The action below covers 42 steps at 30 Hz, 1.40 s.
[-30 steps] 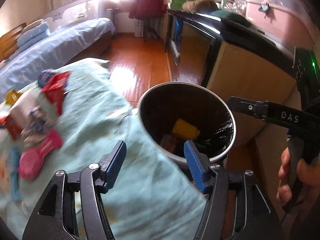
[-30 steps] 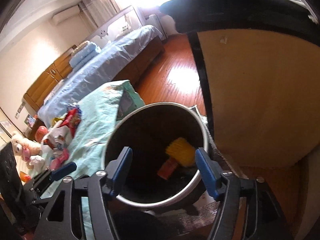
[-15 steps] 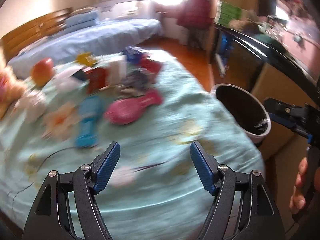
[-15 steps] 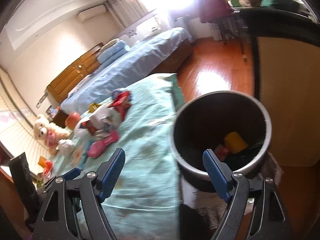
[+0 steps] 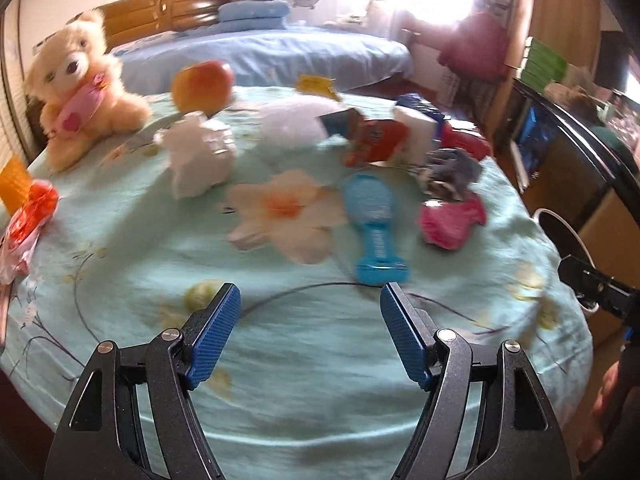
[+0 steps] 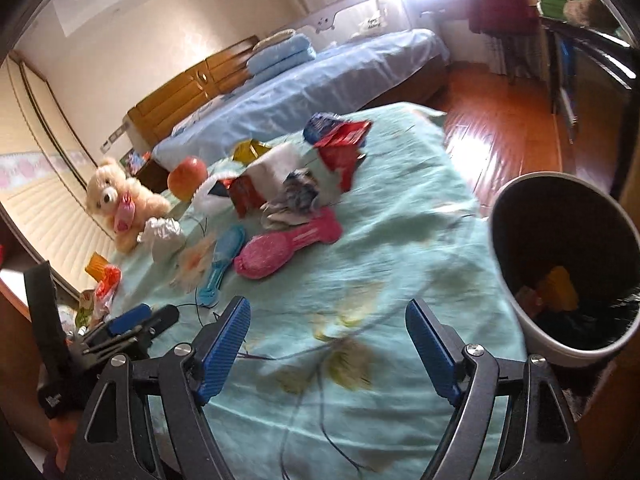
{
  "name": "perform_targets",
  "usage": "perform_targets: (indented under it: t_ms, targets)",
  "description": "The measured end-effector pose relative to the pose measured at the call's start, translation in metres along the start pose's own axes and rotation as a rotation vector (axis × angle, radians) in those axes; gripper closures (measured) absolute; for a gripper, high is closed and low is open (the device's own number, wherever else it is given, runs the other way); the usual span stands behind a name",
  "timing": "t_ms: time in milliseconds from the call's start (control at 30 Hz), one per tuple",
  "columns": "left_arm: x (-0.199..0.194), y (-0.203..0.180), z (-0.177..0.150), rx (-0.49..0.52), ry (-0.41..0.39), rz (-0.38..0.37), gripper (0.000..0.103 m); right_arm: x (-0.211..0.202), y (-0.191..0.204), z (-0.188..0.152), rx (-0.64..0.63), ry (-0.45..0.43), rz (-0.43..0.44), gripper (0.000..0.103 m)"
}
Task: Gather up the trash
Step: 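Move both tools back over the table toward the brushes, then grasp the blue brush with the left tool while the right tool grasps the pink brush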
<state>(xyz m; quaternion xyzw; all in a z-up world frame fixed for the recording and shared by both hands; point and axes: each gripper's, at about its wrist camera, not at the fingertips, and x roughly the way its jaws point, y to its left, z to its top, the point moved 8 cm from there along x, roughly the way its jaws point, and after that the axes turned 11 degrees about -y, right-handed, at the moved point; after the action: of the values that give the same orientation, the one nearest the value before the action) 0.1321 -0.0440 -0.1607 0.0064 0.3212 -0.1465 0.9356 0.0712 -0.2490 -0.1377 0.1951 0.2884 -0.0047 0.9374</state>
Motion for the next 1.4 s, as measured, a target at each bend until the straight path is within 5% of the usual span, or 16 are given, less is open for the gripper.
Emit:
perform_targets:
  t_ms: [267,633,667,733,800,1067,1333,1400]
  targets:
    - [0.015,0.018,0.007,-0.040,0.027,0.001,0.029,0.032,0.016,-0.003,-0.026,0.053,0.022,0.021]
    - [0.045,-0.046,0.005,0.108,0.082,-0.119,0.030,0.047,-0.001,0.010,-0.015,0.060,-0.014,0.021]
    - [0.048,-0.048,0.005,0.129,0.076,-0.097,0.033,0.048,-0.002,0.010,-0.013,0.062,-0.013,0.021]
    - [0.050,-0.049,0.008,0.142,0.066,-0.092,0.058,0.051,-0.001,0.010,-0.016,0.070,-0.010,0.022]
    - [0.052,-0.044,0.011,0.151,0.064,-0.080,0.068,0.054,0.002,0.009,-0.027,0.076,-0.004,0.022]
    - [0.039,0.003,0.012,0.051,0.051,-0.085,0.068,0.072,0.028,0.007,-0.077,0.105,0.040,0.029]
    - [0.036,0.009,0.008,0.039,0.051,-0.098,0.068,0.093,0.049,0.005,-0.147,0.129,0.020,0.031]
    - [0.036,0.007,0.008,0.044,0.051,-0.102,0.068,0.096,0.050,0.005,-0.176,0.128,-0.009,0.045]
